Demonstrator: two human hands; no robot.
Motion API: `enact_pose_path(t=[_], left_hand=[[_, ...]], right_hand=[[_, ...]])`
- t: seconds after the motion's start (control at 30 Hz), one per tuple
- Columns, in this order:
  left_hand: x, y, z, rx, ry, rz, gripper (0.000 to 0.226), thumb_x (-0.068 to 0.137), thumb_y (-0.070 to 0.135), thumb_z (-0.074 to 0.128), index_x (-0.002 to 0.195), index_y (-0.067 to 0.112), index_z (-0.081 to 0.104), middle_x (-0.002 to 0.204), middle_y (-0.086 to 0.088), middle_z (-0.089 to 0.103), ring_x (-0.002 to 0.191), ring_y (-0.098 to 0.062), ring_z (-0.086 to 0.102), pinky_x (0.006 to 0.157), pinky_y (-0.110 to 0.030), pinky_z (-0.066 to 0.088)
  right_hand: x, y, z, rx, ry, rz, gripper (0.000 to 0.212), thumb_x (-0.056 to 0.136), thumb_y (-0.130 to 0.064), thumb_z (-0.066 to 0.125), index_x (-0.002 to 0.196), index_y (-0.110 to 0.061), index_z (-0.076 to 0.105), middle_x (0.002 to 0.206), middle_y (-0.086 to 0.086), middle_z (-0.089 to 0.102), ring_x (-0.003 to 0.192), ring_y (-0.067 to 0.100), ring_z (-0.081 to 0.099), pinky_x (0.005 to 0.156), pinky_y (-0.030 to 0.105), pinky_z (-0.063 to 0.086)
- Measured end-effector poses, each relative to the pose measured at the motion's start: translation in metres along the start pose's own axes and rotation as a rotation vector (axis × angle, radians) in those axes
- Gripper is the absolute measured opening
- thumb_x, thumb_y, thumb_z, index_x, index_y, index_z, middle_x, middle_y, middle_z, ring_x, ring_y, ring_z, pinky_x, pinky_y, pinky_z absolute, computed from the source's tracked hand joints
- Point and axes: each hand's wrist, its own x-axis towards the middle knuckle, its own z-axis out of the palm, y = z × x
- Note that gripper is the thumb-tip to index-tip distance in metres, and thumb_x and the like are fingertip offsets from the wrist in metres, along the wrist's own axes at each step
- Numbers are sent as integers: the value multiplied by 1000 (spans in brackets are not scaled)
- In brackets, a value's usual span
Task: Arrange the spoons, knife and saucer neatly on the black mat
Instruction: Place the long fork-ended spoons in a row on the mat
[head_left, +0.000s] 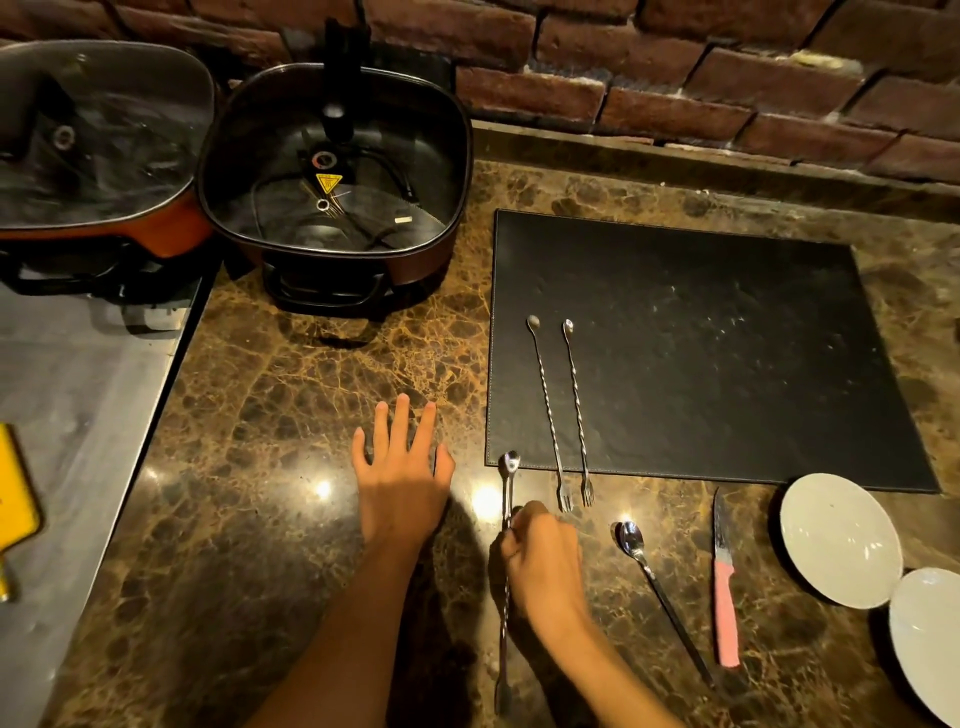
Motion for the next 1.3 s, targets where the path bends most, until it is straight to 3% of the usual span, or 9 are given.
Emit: enact_pose_path(t=[0.13, 0.33, 0.6, 0.77, 0.87, 1.0, 1.1, 1.2, 1.3], left_hand=[[2, -1, 0, 3, -31, 3, 57, 103, 45, 20, 155, 29, 36, 164, -9, 35, 152, -30, 33, 119, -58, 28], [4, 2, -3, 4, -81, -32, 60, 98, 49, 31, 156, 33, 31, 165, -4, 34, 152, -27, 31, 119, -56, 26], [4, 2, -5, 8, -108, -35, 59, 100, 51, 28, 156, 32, 32, 165, -4, 33, 154, -27, 29, 120, -53, 18], [4, 0, -4, 4, -114, -38, 59, 99, 51, 28, 155, 33, 32, 165, -4, 34, 153, -27, 30, 119, -54, 22], [5, -1, -5, -2, -109, -27, 58, 99, 47, 32, 154, 32, 36, 164, -6, 35, 152, -28, 31, 119, -55, 26], [3, -4, -5, -43, -74, -11, 55, 100, 42, 37, 153, 28, 43, 164, -9, 37, 153, -30, 32, 121, -56, 23], [4, -1, -11, -52, -148, -25, 60, 99, 49, 32, 154, 28, 42, 165, -8, 35, 153, -30, 29, 120, -58, 25], [1, 9, -19, -65, -159, 49, 64, 97, 49, 29, 154, 23, 41, 165, -11, 33, 153, -33, 29, 119, -58, 28], [-27, 43, -20, -163, 0, 302, 57, 99, 38, 42, 152, 16, 45, 164, -17, 34, 153, -34, 31, 119, -57, 30]], right_hand=[[60, -23, -22, 78, 46, 3, 11, 87, -3, 55, 82, -10, 62, 71, -2, 59, 72, 20, 63, 60, 36, 53], [157, -56, -41, 58, 109, 51, 13, 87, -7, 54, 92, 2, 63, 104, 27, 64, 97, 46, 63, 68, 38, 44], [199, -74, -38, -5, 120, 58, 11, 91, -3, 52, 98, 3, 58, 109, 29, 61, 102, 50, 60, 72, 46, 46], [191, -62, -44, 132, 107, 51, 15, 89, -13, 63, 88, 2, 64, 97, 27, 68, 92, 45, 67, 77, 44, 56], [168, -32, -64, 283, 124, 58, 9, 85, -13, 64, 77, -8, 64, 84, 19, 72, 83, 38, 70, 79, 47, 58], [111, 37, -89, 270, 212, 87, 5, 83, -11, 67, 79, -15, 65, 74, 4, 68, 75, 26, 68, 70, 30, 50], [64, 88, -97, 218, 241, 129, 3, 83, -9, 68, 81, -11, 66, 73, 1, 67, 74, 22, 66, 60, 19, 38], [26, 121, -92, 122, 142, 156, 9, 83, -16, 71, 89, -10, 68, 79, 2, 70, 81, 23, 69, 66, 24, 41], [-2, 136, -81, 6, 73, 149, 18, 82, -30, 72, 93, -17, 65, 89, 2, 71, 87, 23, 66, 79, 34, 51]])
